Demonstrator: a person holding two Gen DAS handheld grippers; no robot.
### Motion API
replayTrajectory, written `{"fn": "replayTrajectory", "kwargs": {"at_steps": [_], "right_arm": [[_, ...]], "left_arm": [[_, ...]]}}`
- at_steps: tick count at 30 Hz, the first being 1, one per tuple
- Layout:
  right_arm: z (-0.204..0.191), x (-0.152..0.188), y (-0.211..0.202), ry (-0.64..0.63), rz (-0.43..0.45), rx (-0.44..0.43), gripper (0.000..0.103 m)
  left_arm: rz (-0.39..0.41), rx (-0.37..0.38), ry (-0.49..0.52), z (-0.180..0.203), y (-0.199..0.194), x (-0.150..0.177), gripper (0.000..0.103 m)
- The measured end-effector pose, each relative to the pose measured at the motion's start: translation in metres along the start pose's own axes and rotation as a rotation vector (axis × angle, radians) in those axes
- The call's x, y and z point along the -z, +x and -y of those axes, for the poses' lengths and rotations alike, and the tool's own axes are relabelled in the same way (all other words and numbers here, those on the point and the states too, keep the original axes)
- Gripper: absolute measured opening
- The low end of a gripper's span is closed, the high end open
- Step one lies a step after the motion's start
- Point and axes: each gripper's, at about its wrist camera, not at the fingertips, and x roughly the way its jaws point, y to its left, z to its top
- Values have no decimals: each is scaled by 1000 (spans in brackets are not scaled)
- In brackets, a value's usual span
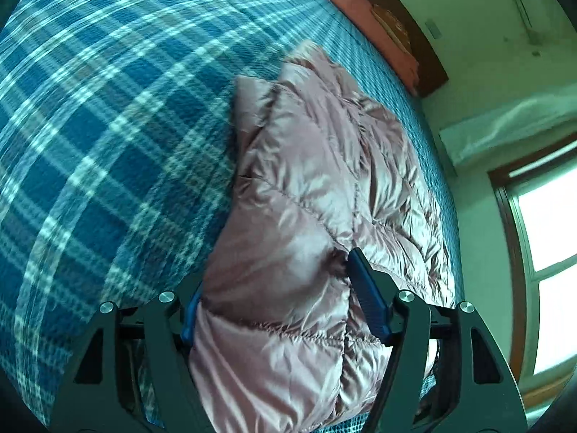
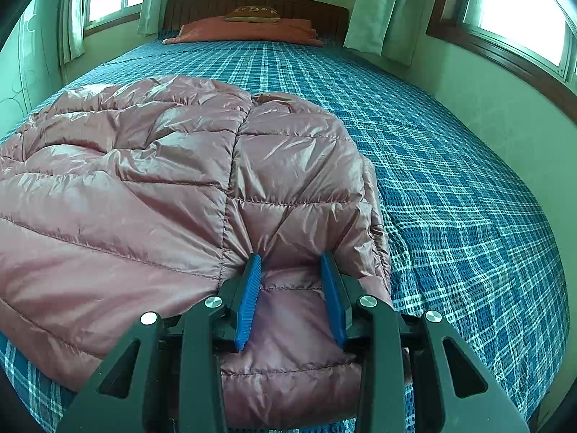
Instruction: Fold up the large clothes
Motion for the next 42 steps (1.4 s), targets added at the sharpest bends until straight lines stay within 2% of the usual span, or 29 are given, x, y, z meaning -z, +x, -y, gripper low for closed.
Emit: {"fn": "replayTrajectory", "kwargs": {"at_steps": [5, 8, 11, 14, 16, 17, 24, 30, 33, 42], "right_arm": [[0, 0, 0, 0, 1, 0, 35], [0, 0, 0, 0, 1, 0, 35], [0, 0, 0, 1, 1, 0, 35], [1, 0, 1, 1, 2, 1, 35], [0, 0, 0, 3, 3, 1, 35], [0, 0, 0, 3, 3, 0, 35], [1, 0, 1, 2, 3, 2, 35], [0, 0, 0, 7, 3, 0, 35], [0, 0, -1, 12, 4, -2, 35], [4, 2, -1, 41, 6, -26, 35]], "left_arm": [[-43, 85, 11, 8, 6, -3, 68], [-33, 8, 33, 8, 12, -4, 68], [-14, 14, -17, 4, 16, -6, 68], [-9, -79, 98, 26, 21, 0, 67], [-3, -142, 157, 37, 26, 4, 60], [-1, -149, 166, 40, 27, 5, 56], [20, -148, 164, 50, 22, 6, 21], [81, -245, 256, 87, 8, 14, 16], [110, -266, 297, 104, -1, 18, 16], [168, -237, 456, 181, -23, 31, 15]]}}
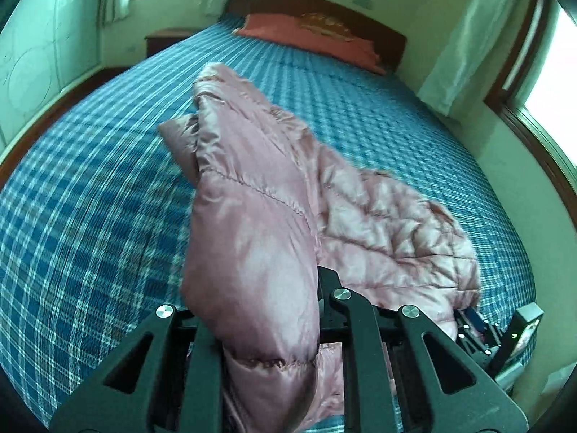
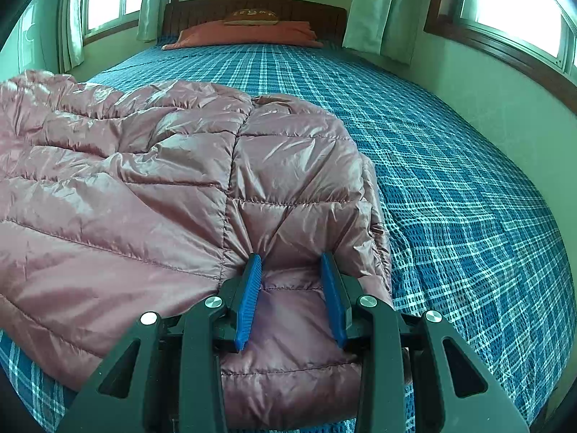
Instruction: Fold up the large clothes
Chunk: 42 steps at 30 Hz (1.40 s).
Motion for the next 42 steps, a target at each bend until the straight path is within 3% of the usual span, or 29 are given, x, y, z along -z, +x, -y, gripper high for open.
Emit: {"fn": "replayTrajectory", "kwargs": {"at_steps": [12, 22, 32, 42], "right_arm": [[9, 0, 3, 43, 3, -49, 35], [13, 2, 4, 68, 3, -80, 35], [11, 4, 1, 86, 3, -97, 35], [15, 3, 2, 92, 2, -104, 35]], "left_arm": [[13, 9, 199, 100, 9, 6, 15], [-68, -18, 362, 169, 65, 39, 15], [-136, -11, 427, 190, 107, 65, 15], [-122, -3, 460, 189, 123, 81, 15]]}}
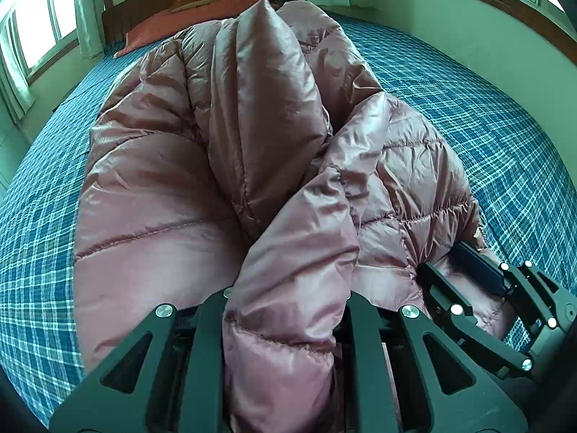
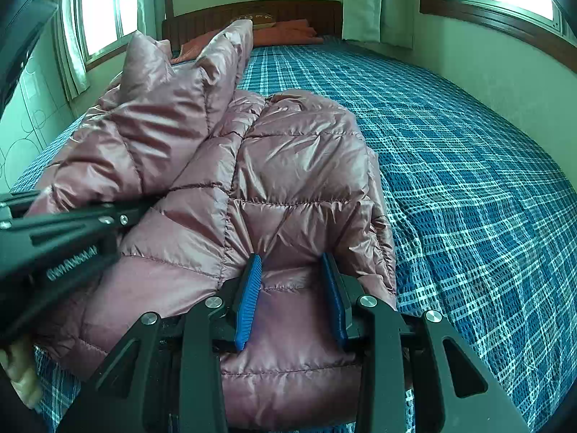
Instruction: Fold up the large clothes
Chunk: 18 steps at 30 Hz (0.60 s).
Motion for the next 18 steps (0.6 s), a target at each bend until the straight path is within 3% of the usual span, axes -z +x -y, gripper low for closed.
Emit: {"fn": "replayTrajectory", "kwargs": {"at_steps": [18], "right_arm": [[-2, -1, 1, -12, -4, 11, 35]], "left_arm": [[42, -1, 7, 2, 4, 7, 15]]}}
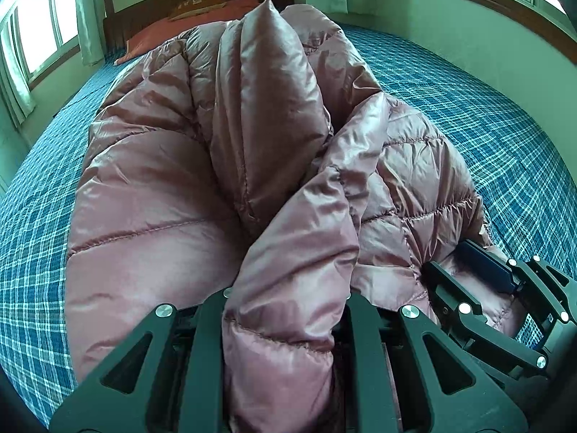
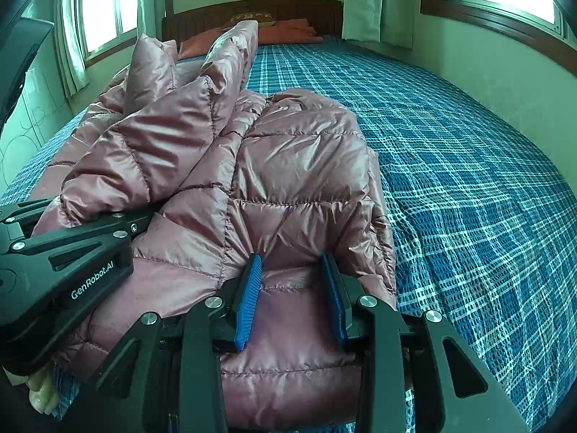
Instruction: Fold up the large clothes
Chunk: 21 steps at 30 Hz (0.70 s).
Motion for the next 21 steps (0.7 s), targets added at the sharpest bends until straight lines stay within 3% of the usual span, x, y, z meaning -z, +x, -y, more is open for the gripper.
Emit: {"fn": "replayTrajectory", "kwargs": {"at_steps": [6, 15, 21], "right_arm": [[0, 0, 0, -4, -1, 4, 35], [-2, 0, -3, -7, 0, 9, 35], [3, -4, -13, 6, 0, 19, 35]], "left_arm": [[16, 22, -22, -2, -11, -1, 17], [74, 61, -47, 1, -65, 4, 53], [143, 84, -90, -12, -117, 17, 60]]}}
